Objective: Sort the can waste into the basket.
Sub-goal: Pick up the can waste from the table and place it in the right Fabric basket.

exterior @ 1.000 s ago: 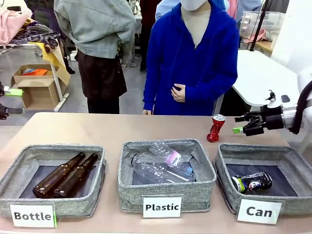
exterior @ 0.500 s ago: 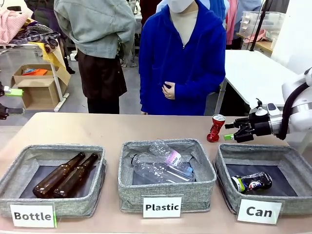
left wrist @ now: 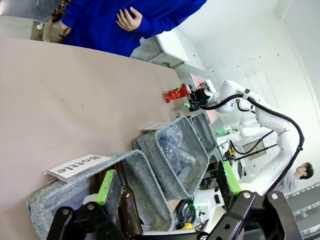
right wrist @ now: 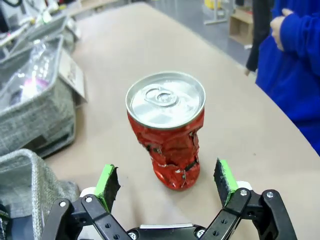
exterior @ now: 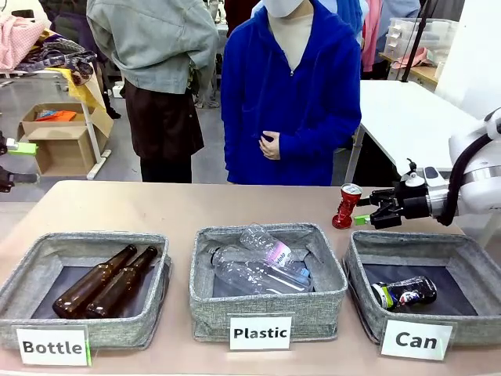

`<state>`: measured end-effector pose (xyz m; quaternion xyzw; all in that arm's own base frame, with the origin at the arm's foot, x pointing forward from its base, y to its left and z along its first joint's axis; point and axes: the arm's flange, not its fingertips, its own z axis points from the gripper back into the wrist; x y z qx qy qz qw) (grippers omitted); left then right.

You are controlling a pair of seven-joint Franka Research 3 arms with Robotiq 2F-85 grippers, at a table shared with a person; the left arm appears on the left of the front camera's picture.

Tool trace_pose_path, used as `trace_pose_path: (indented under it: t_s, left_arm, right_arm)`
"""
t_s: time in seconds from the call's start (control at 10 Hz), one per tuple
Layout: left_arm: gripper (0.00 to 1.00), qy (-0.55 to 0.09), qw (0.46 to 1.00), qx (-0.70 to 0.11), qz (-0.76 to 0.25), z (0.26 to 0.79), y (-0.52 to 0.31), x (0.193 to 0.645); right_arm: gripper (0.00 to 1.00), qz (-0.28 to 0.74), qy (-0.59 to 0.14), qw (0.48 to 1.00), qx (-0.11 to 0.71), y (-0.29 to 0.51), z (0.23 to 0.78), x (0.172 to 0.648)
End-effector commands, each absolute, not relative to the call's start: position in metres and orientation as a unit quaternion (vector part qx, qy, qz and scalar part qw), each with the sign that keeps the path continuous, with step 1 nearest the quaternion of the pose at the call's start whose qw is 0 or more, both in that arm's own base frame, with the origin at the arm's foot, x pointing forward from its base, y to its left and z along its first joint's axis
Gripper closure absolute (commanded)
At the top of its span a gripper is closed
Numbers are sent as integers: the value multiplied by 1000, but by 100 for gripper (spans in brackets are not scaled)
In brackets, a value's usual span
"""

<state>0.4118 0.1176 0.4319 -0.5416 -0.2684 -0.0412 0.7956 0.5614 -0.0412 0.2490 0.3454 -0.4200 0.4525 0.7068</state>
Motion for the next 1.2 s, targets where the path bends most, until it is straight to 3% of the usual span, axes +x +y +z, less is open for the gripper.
trace_pose_path:
  t_s: [0.0,0.8,0.9,1.0,1.1]
  left_arm:
    - [0,-266,797,-541,-36,436,117,413]
    - [0,-266,797,-541,-36,436,117,413]
    - [0,-266,797,-541,-36,436,117,413]
    - [0,-266,797,-541,-36,436,117,413]
    - [0,-266,797,-541,-36,436,117,413]
  right_arm:
    - [0,449,-458,683,348,-33,245,572]
    - [0,417,-478,658,405,-12,236,587]
    - [58,418,-476,657,409,-13,236,586]
    - [58,415,-474,659,410,-13,236,586]
    - [100,412,-474,660,412,-13,237,586]
